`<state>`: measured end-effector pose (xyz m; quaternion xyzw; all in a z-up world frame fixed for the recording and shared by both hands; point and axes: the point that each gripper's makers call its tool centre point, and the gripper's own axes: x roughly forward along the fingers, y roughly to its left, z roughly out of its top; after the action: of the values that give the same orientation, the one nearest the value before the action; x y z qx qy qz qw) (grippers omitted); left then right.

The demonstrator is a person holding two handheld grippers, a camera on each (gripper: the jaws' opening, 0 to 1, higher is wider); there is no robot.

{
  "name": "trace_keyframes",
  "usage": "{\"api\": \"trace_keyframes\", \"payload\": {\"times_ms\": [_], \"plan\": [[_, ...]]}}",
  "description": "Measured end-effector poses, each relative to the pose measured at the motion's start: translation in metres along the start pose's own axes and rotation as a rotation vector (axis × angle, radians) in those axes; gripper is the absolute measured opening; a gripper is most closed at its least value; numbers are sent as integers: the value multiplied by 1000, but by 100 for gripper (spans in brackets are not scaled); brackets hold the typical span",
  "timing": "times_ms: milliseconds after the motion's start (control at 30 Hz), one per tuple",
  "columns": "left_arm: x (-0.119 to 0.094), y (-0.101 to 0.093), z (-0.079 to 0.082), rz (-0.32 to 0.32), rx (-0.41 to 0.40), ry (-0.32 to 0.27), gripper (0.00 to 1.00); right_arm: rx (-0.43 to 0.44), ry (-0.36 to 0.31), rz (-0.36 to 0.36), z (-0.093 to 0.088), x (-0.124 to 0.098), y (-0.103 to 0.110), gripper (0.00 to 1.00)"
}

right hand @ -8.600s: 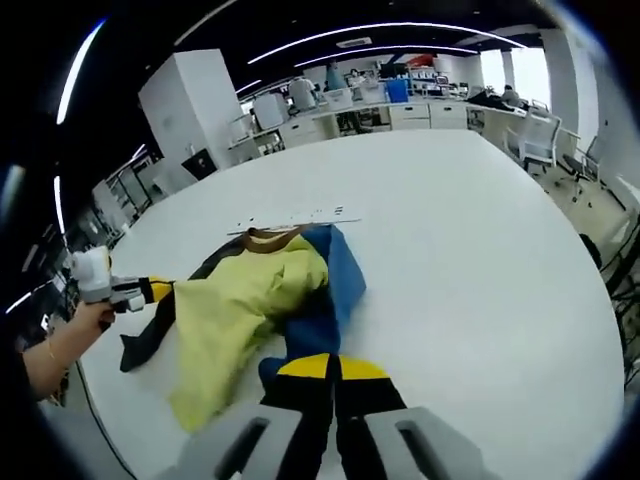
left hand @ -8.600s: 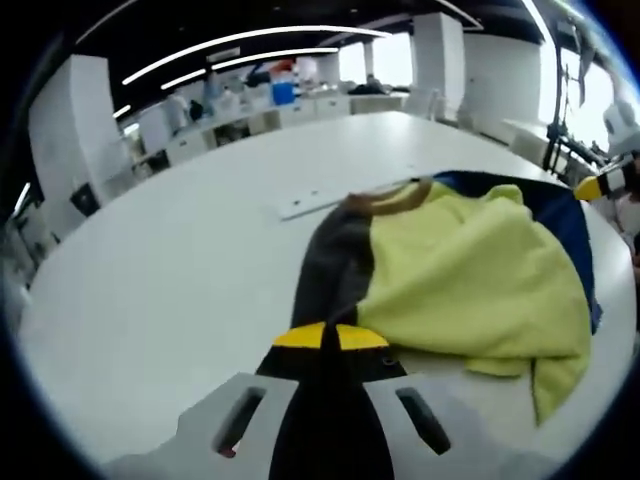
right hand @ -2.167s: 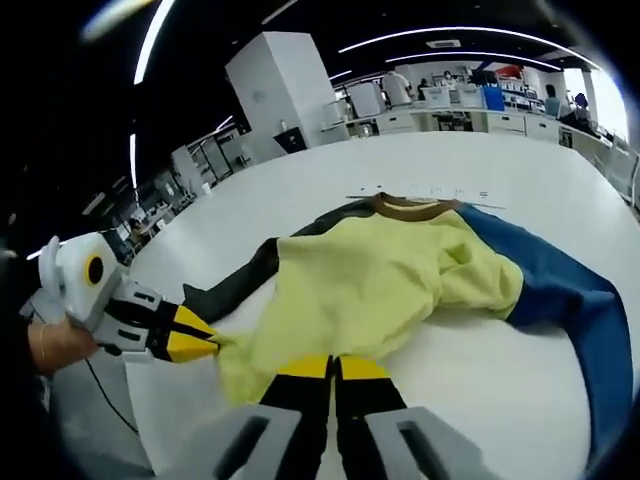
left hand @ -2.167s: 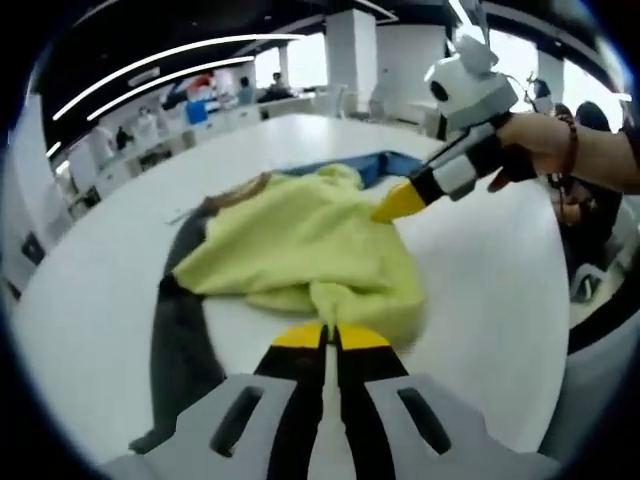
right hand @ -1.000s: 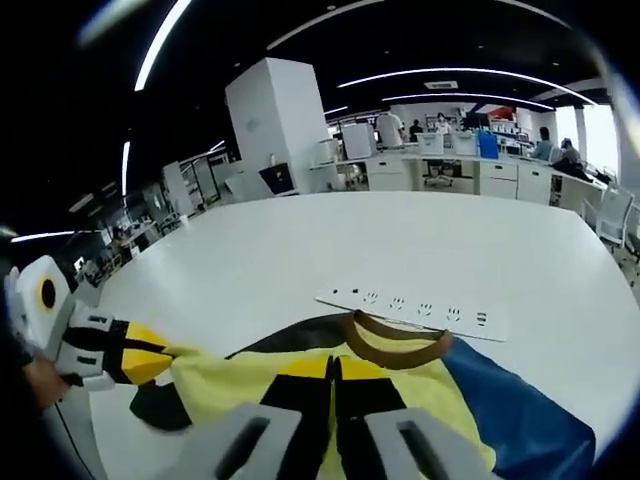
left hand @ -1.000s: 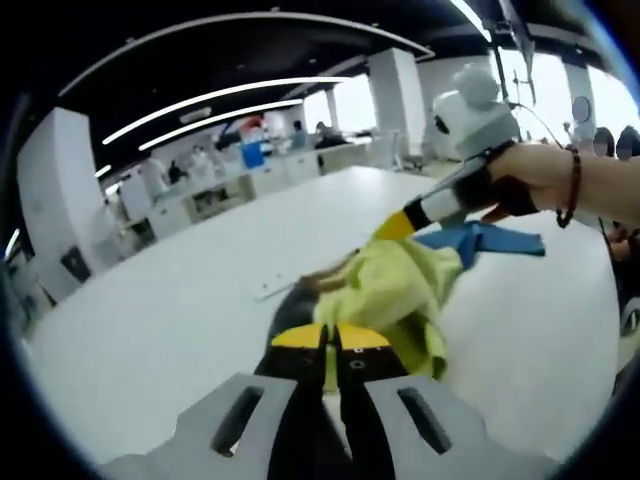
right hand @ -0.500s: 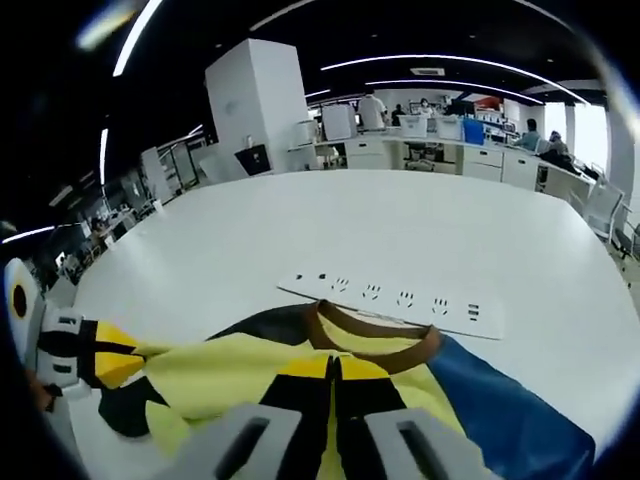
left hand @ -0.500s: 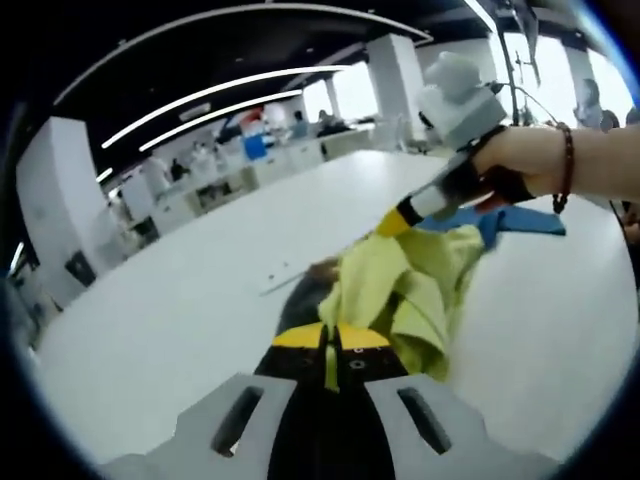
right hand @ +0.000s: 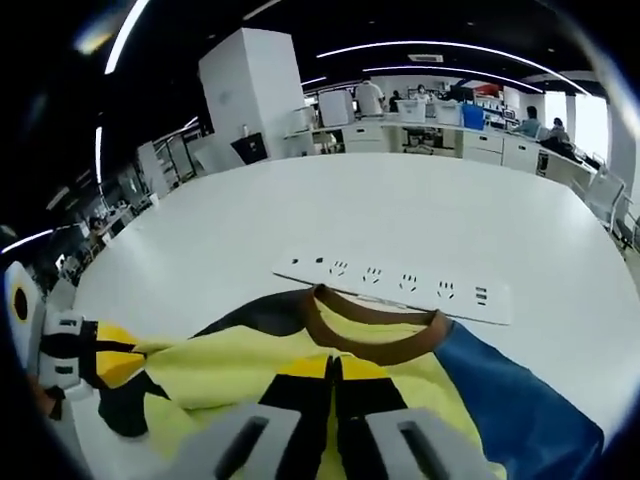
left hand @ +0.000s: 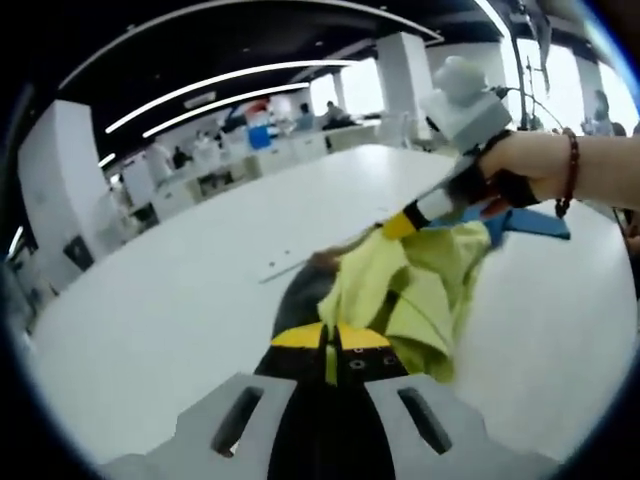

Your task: Fold the garment on the visible template until the final outline fits inside the template.

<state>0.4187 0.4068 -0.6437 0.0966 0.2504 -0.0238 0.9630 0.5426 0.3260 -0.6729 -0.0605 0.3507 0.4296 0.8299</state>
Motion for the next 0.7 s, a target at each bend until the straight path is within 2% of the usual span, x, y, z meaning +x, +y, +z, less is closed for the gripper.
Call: {"api": "trace_keyframes", "payload": {"times_ms": [333, 533, 700], "plan": [[-3, 1, -4, 11, 33, 24, 0, -2, 6, -9, -1, -24, 7, 24], [-4, 2, -4, 21, 59, 31, 0, -18, 0, 8, -5, -39, 18, 31], [-5, 3, -6, 27, 70, 40, 0, -6, -7, 20, -10, -53, 26, 32]]}}
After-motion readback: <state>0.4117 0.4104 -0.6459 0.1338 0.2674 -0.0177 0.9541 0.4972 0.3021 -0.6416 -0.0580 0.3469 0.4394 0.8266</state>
